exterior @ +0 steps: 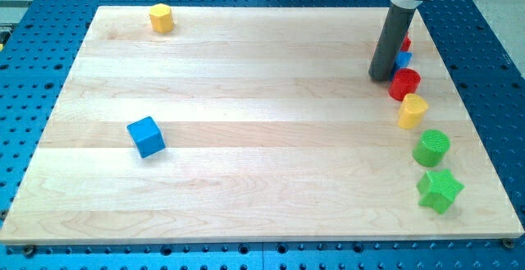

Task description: Push the hexagon above the red star

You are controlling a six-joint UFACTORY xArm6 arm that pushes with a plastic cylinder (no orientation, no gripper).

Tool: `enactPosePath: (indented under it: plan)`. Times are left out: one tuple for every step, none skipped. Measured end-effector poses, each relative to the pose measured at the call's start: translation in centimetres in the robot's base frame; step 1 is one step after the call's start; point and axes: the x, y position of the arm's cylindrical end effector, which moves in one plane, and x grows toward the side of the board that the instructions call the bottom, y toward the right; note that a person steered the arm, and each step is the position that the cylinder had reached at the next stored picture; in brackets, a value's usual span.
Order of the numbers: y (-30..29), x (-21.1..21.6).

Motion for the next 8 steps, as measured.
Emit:
enactPosePath:
  plan:
    - [0.5, -0.8]
    - [0.5, -1.3]
    - [-7.7, -1.3]
    - [-19.0, -2.7]
    - [-32.3, -4.0]
    - [-36.5, -8.9]
    - [-39.2, -11.3]
    - [-41.2, -13.5]
